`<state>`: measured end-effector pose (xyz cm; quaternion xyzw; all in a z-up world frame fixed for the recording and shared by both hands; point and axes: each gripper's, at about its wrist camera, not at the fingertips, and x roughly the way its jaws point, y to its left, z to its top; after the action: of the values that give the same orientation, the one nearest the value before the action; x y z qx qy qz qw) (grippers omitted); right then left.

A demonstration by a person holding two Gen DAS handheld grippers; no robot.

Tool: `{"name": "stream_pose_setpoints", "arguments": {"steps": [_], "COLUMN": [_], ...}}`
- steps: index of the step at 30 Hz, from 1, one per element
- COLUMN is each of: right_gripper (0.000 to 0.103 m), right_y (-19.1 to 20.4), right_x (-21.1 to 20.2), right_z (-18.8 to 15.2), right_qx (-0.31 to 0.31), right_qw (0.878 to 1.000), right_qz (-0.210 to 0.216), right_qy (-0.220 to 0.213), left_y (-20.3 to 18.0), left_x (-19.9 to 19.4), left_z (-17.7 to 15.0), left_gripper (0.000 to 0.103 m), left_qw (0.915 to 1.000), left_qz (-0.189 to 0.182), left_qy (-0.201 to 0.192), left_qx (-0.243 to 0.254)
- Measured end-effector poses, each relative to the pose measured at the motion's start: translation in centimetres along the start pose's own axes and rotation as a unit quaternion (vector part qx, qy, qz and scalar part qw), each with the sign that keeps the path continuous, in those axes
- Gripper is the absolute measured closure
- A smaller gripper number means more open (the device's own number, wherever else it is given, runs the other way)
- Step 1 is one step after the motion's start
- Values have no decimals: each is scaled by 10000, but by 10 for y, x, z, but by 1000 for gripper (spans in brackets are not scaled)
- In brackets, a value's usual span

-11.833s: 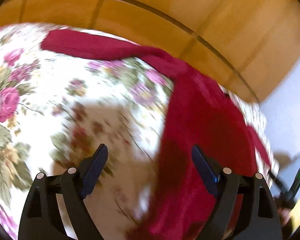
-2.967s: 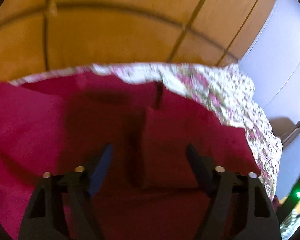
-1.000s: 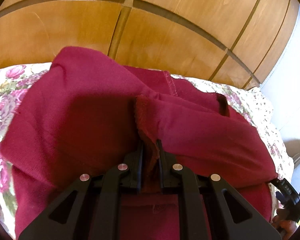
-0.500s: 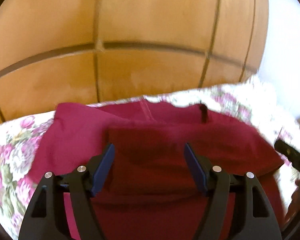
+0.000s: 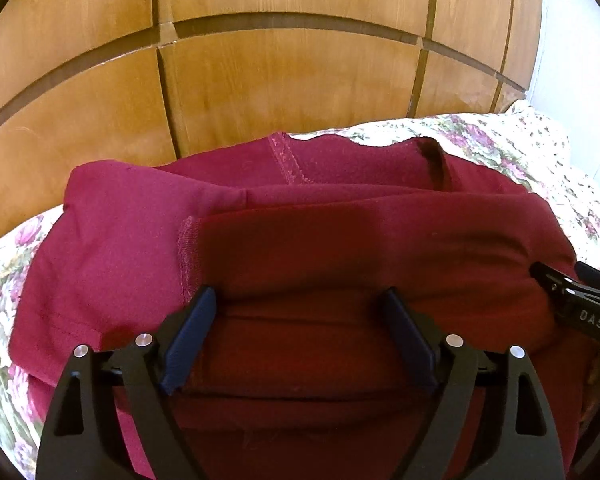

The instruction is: Fold small clothes

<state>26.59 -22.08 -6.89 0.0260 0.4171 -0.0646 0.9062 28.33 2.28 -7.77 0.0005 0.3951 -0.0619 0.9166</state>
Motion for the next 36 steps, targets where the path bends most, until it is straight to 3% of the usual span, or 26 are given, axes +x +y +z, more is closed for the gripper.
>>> {"name": "stream_pose_setpoints", "arguments": {"steps": [3, 6, 8, 11, 14, 16, 18, 25, 29, 33, 36], "right_gripper": [2, 2, 2, 2, 2, 2, 2, 2, 2, 2, 2], "right_y": [0, 0, -1, 2, 5, 6, 3, -4, -21, -30, -45], "right_x": [-8, -23, -38, -65, -82, -85, -88, -107, -121, -144, -159], "right_z": [0, -4, -12, -35, -64, -81, -102, -131, -146, -165, -178], "right_qx": [-33, -13, -5, -92, -163, -181, -176, -458, -189, -323, -53], "right_qw": [9999, 9993, 9993, 9986, 9972, 9972, 9980, 9952, 9902, 9889, 9869], "right_qz": [-114, -237, -109, 259, 698, 725, 605, 841, 1344, 1409, 1560], "right_qy": [-106, -299, -354, -446, -218, -16, 47, -202, -338, -341, -409], "left_y": [-6, 0, 4, 5, 14, 18, 19, 17, 26, 36, 42], "left_x": [-17, -34, -47, -51, -65, -70, -77, -108, -126, -146, -158], "left_z": [-10, -25, -38, -56, -66, -73, -81, -108, -124, -141, -150], "left_gripper": [4, 4, 4, 4, 4, 4, 4, 4, 4, 4, 4], "left_qw": [9997, 10000, 10000, 9994, 9991, 9983, 9981, 9974, 9965, 9964, 9968], "left_qz": [186, 54, 17, -12, -93, -134, -154, -193, -278, -309, -239], "left_qy": [-30, -27, -7, 349, 320, 415, 417, 509, 525, 433, 332], "left_qx": [133, -52, -91, -61, -258, -385, -431, -473, -584, -659, -692]}}
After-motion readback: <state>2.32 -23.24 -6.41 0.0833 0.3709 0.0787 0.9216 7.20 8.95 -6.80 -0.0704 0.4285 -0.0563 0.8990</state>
